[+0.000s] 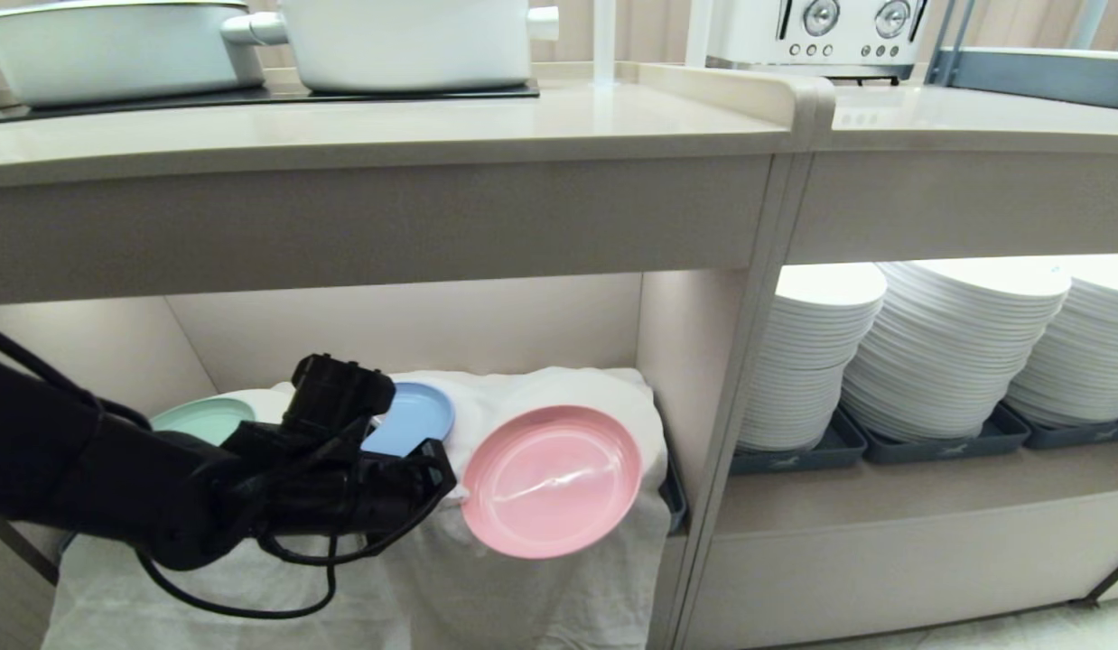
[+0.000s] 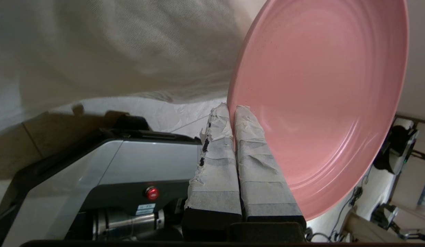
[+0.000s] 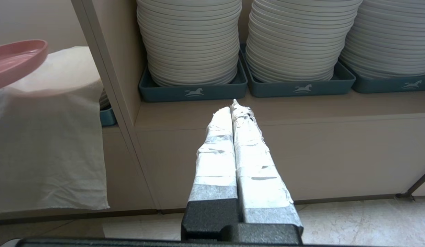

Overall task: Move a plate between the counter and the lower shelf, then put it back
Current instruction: Put the plate in the cupboard

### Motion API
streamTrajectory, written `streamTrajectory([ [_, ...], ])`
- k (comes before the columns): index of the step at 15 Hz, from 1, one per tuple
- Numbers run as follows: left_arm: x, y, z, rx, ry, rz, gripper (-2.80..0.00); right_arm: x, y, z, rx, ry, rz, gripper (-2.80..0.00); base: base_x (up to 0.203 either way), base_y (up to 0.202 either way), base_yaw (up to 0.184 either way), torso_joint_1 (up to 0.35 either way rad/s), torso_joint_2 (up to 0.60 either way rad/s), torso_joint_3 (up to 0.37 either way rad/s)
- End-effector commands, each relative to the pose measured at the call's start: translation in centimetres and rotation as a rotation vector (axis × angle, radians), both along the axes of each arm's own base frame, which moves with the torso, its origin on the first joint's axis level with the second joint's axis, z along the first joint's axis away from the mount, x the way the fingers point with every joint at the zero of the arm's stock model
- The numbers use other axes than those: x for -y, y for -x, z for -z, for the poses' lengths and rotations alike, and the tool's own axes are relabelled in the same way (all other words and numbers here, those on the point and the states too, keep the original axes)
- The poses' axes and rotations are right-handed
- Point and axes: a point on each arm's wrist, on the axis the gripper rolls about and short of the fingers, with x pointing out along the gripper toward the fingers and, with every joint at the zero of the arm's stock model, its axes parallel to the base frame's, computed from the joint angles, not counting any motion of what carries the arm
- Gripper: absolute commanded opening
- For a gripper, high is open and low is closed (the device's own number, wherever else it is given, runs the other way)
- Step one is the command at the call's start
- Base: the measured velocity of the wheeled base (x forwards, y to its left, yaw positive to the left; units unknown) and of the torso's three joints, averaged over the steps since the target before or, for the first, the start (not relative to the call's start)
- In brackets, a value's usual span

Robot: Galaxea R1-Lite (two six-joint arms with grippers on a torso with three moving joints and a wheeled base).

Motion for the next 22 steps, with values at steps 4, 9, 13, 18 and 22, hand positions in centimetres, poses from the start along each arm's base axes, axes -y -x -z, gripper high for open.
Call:
streamTrajectory([
  [4,1.5,-2.3,0.7,0.005,-0.005,-0.013,-2.8,0.0,0.0,0.0,0.0,0.0,0.0,-2.8,0.0,0.0,0.0,0.0,0.0,0.0],
  [9,2.7,-3.9,1.6,0.019,-0.035,-0.03,-2.8,0.0,0.0,0.0,-0.001,0.0,0.0,-2.8,0.0,0.0,0.0,0.0,0.0,0.0],
  [13,4.0,-5.4,1.4,0.038,-0.017,-0.044,-2.8,0.0,0.0,0.0,-0.001,0.0,0.0,-2.8,0.0,0.0,0.0,0.0,0.0,0.0],
  [18,5.0,-6.9,2.4,0.051,-0.041,-0.07,-2.8,0.0,0.0,0.0,0.0,0.0,-0.001,-2.8,0.0,0.0,0.0,0.0,0.0,0.0],
  [22,5.5,-8.2,3.0,0.066,-0.061,-0.094,-2.8,0.0,0.0,0.0,0.0,0.0,-0.001,-2.8,0.0,0.0,0.0,0.0,0.0,0.0],
])
